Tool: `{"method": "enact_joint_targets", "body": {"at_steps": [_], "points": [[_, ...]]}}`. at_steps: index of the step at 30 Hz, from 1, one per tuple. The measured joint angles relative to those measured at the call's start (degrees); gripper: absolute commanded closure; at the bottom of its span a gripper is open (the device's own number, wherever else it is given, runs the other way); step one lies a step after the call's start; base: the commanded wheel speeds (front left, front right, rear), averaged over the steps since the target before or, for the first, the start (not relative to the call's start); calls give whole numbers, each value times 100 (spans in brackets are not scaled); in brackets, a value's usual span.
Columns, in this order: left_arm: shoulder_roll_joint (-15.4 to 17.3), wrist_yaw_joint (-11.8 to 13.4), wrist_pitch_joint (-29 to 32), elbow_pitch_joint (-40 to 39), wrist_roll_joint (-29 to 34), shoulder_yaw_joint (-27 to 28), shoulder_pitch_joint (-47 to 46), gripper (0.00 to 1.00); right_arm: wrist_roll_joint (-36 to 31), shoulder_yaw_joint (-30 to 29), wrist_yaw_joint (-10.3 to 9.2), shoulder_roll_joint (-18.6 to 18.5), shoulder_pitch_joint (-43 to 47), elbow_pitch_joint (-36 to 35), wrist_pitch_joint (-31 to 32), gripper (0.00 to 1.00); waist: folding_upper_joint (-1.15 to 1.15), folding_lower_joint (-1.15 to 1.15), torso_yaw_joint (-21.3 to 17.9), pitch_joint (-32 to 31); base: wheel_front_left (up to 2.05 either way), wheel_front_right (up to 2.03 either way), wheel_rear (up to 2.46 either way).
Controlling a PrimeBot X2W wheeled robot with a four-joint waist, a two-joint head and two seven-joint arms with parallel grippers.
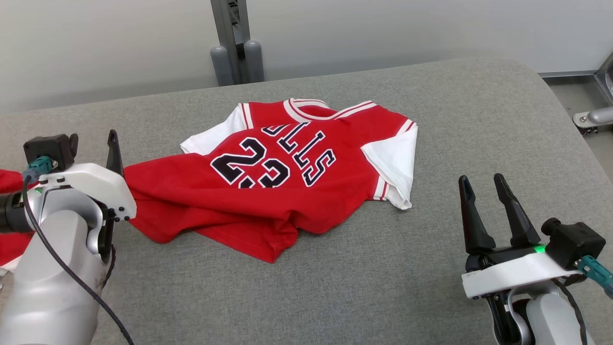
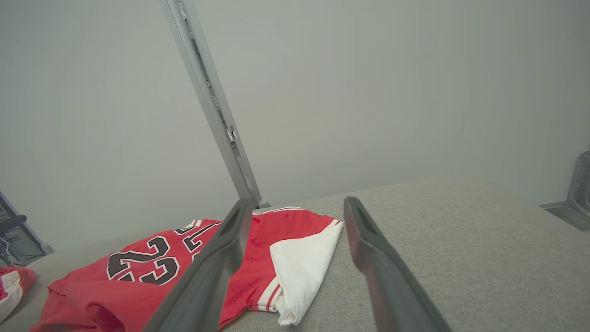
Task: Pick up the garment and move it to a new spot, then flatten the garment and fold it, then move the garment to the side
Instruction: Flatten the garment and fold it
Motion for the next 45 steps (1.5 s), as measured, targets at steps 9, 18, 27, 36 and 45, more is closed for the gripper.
{"method": "enact_joint_targets", "body": {"at_steps": [9,18,27,36,45], "points": [[-152,-96,-442,-305,-4,54,-102,0,15,-23,0,1,23,43,0,0,0,0,38,-125,0,0,0],[-688,-144,-454,-2551,216,452,1376,0,-22,-137,-1,-35,212,-100,0,0,0,0,369,-396,0,0,0],[-1111,-204,-455,-3747,434,581,2777,0,-36,-68,0,-183,335,-121,0,0,0,0,735,-600,0,0,0],[-1136,22,-464,-3906,178,257,3535,0,-67,-4,0,-270,364,-54,0,0,0,0,820,-712,0,0,0],[-1124,55,-464,-3893,60,148,3606,0,-43,41,-1,-312,379,-47,0,0,0,0,816,-669,0,0,0]]}}
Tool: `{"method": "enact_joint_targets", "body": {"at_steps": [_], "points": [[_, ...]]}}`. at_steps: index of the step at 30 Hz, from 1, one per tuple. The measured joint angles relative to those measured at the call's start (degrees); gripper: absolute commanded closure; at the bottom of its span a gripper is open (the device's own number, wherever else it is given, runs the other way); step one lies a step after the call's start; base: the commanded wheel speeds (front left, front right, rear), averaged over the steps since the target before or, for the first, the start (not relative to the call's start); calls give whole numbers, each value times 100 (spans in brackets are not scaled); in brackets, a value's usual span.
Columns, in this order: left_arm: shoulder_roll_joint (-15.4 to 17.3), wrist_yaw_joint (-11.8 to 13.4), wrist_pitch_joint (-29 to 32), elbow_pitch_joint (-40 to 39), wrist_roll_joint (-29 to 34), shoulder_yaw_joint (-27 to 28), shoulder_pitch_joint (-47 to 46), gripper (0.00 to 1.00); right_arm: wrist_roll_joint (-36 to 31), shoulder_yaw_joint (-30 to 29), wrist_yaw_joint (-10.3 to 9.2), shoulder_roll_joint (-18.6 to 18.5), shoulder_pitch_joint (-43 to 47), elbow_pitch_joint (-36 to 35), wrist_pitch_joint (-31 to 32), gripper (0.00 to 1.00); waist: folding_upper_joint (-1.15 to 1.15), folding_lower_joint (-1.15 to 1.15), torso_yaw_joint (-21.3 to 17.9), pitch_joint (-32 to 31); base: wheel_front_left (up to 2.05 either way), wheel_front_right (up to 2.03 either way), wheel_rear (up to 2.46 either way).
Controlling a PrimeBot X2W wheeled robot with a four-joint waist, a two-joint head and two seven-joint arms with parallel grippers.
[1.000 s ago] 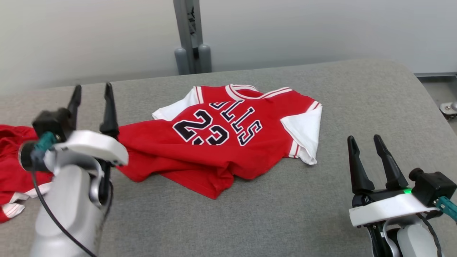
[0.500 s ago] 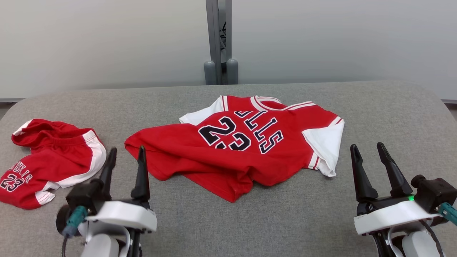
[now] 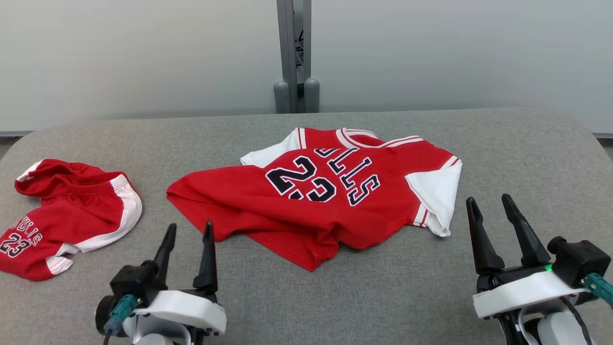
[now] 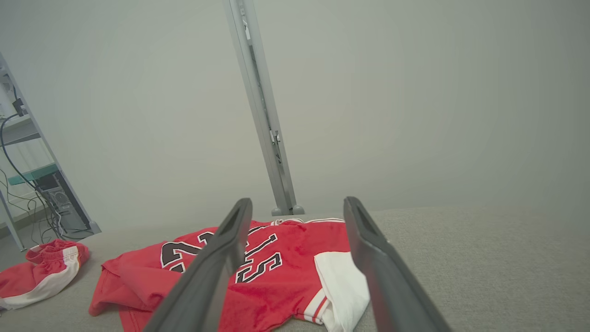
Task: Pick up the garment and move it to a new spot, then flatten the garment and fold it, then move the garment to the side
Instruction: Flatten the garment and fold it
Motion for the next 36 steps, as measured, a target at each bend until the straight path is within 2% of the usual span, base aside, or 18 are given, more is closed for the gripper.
{"method": "enact_joint_targets", "body": {"at_steps": [2,4,6,12,18,36], "points": [[1,-77,-1,102,-56,-193,-96,0,0,33,0,3,-2,-1,0,0,0,0,-24,34,0,0,0],[1,-266,-5,293,-226,-511,-178,0,3,44,1,4,-16,-1,0,0,0,0,-52,92,0,0,0],[-10,-505,-5,788,-269,-1128,-375,0,11,47,1,4,-54,-1,0,0,0,0,-113,192,0,0,0],[-7,-791,258,1548,-737,-2029,-936,0,26,19,1,16,-140,-2,0,0,0,0,-261,432,0,0,0],[-9,-847,576,2025,-1093,-2581,-1383,0,40,35,0,44,-247,-1,0,0,0,0,-436,648,0,0,0],[-7,-687,448,2746,-1993,-3405,-2027,0,62,13,1,80,-360,5,0,0,0,0,-660,869,0,0,0]]}}
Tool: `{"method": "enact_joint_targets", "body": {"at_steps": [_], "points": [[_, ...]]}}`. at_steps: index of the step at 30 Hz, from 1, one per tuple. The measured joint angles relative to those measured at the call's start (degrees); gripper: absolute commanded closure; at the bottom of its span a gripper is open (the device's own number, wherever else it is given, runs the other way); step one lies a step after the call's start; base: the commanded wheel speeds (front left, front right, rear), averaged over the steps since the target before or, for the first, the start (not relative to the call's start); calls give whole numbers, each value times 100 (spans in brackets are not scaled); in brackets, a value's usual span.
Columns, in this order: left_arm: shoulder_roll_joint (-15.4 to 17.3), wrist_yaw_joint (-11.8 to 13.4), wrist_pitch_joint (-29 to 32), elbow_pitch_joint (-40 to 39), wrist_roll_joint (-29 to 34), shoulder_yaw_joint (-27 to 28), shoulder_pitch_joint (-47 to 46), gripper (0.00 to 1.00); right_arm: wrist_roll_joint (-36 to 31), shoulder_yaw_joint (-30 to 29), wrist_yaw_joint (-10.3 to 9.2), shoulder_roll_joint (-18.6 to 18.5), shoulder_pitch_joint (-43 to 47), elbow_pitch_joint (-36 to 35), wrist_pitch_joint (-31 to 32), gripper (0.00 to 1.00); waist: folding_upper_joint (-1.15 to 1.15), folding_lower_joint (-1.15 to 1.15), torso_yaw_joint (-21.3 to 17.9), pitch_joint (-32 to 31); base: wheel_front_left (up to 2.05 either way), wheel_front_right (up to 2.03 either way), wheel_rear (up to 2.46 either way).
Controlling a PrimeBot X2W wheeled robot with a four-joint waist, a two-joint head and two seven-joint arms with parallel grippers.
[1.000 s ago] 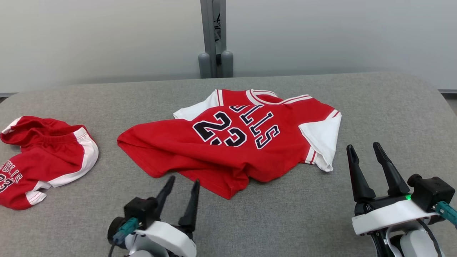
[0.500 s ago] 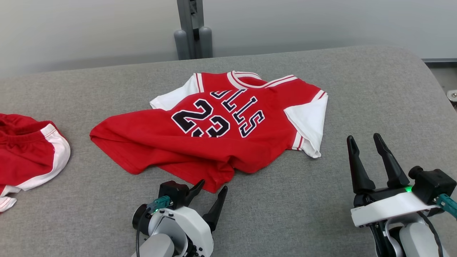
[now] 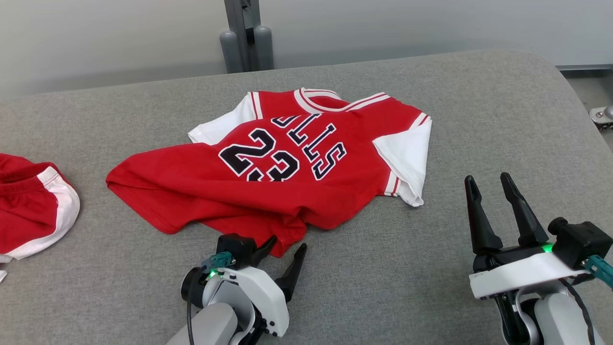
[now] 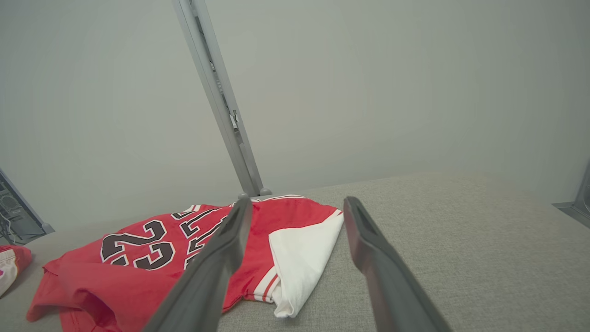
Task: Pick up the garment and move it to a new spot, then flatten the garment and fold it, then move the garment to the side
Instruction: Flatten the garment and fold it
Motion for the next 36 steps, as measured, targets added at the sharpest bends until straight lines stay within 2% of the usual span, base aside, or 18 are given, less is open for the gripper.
{"method": "enact_joint_targets", "body": {"at_steps": [1,2,3,9,19,31,36], "points": [[1,1,-1,26,-52,-46,-35,1,0,2,0,3,-3,0,0,0,0,0,-6,9,0,0,0],[1,-2,2,46,-118,-102,-70,71,0,4,0,8,-10,0,0,0,0,0,-11,21,0,0,0],[-1,-10,9,70,-176,-155,-94,100,-1,4,-1,11,-18,0,0,0,0,0,-15,31,0,0,0],[-1,37,-120,224,-389,-313,-275,100,-1,-76,-1,26,-38,0,0,0,0,0,-12,73,0,0,0],[23,33,-363,417,-367,-448,-276,100,-69,-238,0,65,22,187,0,0,0,0,184,-139,0,0,0],[304,152,-437,-159,-153,-163,286,100,-530,-699,0,10,-15,857,0,0,0,0,845,-533,0,0,0],[323,142,-438,-485,-108,-94,506,100,-501,-466,0,-97,-447,1553,-1,0,0,0,1195,-602,0,0,0]]}}
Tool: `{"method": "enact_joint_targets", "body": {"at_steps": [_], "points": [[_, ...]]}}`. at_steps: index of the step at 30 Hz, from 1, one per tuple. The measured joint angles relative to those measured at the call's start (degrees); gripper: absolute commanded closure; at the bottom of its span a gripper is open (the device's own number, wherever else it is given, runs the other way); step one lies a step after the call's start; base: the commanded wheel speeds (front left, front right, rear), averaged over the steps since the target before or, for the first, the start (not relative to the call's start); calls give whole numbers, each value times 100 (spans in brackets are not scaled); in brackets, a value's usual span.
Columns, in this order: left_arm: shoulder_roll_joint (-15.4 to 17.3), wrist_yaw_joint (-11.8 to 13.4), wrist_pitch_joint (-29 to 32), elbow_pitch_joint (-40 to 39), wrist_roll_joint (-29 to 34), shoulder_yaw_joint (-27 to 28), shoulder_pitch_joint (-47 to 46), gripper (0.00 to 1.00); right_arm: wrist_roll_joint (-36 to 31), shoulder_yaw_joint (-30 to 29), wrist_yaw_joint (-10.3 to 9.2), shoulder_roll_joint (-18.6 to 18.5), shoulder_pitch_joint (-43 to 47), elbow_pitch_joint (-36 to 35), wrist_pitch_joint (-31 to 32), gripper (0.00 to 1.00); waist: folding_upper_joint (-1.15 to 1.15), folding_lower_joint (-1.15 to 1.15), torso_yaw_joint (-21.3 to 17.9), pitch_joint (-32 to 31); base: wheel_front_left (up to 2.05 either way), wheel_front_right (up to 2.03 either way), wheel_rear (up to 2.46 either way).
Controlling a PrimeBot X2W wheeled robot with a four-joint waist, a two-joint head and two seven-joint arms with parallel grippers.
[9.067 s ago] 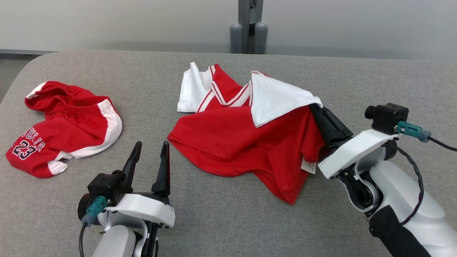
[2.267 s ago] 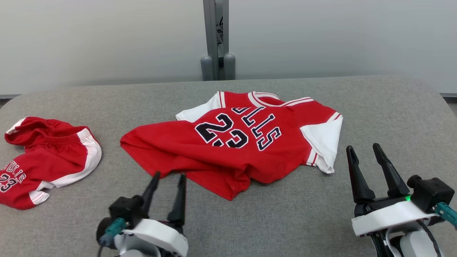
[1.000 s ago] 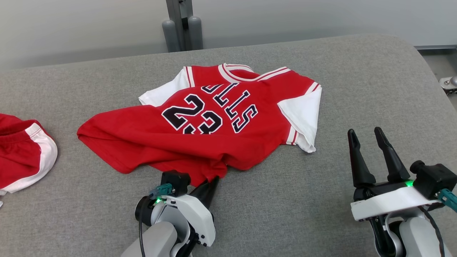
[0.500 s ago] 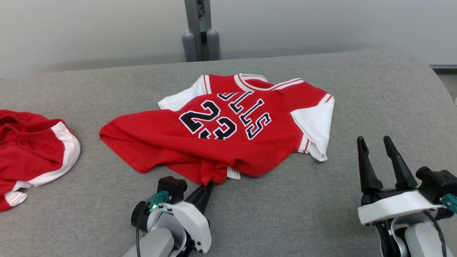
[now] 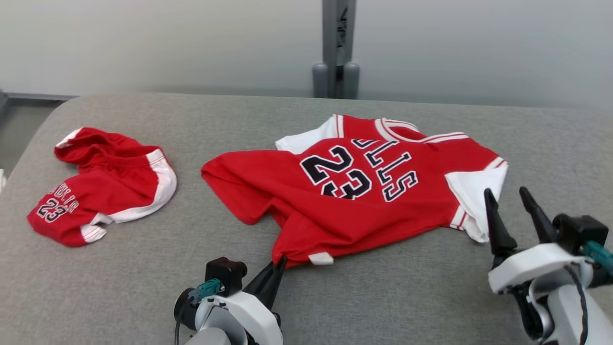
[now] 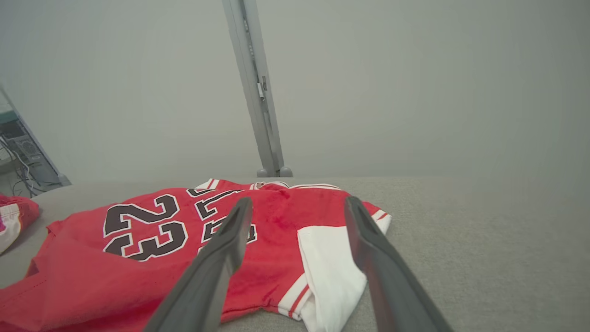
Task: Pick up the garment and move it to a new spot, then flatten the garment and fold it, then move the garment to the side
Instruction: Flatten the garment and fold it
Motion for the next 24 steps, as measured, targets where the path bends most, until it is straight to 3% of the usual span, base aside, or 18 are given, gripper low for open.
{"method": "enact_joint_targets", "body": {"at_steps": [12,24], "points": [[-191,-10,0,-393,307,-194,-209,100,-243,770,7,-842,-1739,2298,94,0,0,0,596,472,0,0,0],[-314,-57,0,-439,328,-296,-416,100,-219,1594,7,-987,-2699,3596,237,0,0,0,940,1008,0,0,0]]}}
